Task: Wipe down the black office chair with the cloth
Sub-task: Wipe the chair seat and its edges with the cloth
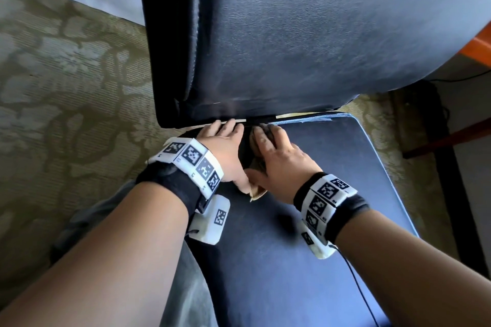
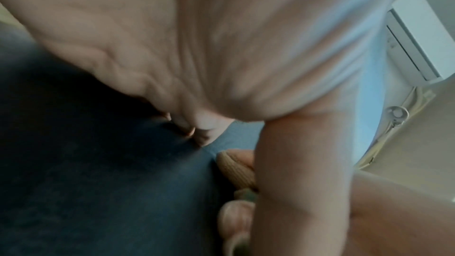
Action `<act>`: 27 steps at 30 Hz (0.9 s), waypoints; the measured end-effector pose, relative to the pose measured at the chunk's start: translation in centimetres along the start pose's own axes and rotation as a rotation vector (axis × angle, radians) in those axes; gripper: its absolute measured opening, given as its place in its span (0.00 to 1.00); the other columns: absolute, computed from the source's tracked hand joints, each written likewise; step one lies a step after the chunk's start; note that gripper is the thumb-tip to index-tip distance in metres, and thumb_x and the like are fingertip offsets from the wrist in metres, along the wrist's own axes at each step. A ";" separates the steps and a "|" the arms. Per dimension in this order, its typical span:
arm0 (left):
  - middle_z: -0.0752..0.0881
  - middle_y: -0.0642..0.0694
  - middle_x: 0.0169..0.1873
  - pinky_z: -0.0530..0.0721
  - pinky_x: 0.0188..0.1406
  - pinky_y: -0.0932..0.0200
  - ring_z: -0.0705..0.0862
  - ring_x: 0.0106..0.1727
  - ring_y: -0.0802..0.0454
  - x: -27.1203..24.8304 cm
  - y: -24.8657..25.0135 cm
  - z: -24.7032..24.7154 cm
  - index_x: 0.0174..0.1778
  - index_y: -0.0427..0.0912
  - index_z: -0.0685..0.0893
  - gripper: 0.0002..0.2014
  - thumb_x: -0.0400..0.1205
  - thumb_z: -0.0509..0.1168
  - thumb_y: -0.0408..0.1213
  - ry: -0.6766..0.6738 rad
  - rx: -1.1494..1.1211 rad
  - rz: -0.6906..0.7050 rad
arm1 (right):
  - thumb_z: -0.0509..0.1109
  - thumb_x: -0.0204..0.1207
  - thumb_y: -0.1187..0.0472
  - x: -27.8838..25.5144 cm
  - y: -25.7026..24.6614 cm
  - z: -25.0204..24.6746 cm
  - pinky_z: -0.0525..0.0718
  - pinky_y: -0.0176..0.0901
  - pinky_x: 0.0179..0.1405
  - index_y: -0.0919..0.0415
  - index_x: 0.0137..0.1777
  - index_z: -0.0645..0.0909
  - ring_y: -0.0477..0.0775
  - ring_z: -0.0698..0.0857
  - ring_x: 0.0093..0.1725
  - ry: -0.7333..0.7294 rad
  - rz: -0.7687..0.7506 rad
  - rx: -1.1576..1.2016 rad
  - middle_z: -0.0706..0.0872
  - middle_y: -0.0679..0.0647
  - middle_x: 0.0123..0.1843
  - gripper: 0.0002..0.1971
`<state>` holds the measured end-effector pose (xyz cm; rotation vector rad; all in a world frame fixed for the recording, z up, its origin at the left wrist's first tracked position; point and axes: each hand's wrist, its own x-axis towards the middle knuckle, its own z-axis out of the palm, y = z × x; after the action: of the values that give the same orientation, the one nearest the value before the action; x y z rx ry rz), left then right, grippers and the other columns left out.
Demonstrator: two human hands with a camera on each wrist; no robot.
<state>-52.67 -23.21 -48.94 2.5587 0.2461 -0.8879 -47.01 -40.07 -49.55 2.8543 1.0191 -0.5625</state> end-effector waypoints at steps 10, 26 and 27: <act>0.37 0.47 0.93 0.39 0.92 0.43 0.35 0.93 0.41 0.9 0.9 1.7 0.93 0.43 0.36 0.73 0.67 0.80 0.68 0.120 0.060 -0.050 | 0.65 0.85 0.52 2.5 -0.4 -0.8 0.86 0.55 0.62 0.42 0.87 0.64 0.69 0.85 0.58 0.116 0.084 0.142 0.67 0.59 0.75 0.31; 0.32 0.44 0.92 0.36 0.91 0.38 0.33 0.92 0.36 1.5 1.9 1.8 0.91 0.43 0.29 0.75 0.68 0.75 0.75 0.074 0.160 -0.121 | 0.64 0.85 0.45 3.3 2.3 -2.0 0.85 0.55 0.54 0.38 0.84 0.63 0.69 0.86 0.59 0.032 0.081 -0.128 0.72 0.58 0.76 0.27; 0.32 0.44 0.92 0.36 0.90 0.37 0.33 0.92 0.36 1.5 1.9 1.8 0.91 0.43 0.29 0.75 0.68 0.75 0.76 0.072 0.160 -0.121 | 0.62 0.86 0.45 3.5 2.7 -2.2 0.84 0.54 0.56 0.38 0.82 0.66 0.68 0.86 0.60 0.054 0.151 -0.084 0.72 0.57 0.77 0.24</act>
<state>-51.94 -25.66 -50.50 2.7523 0.3682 -0.8924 -42.13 -39.76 -48.95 2.8547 0.8041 -0.4218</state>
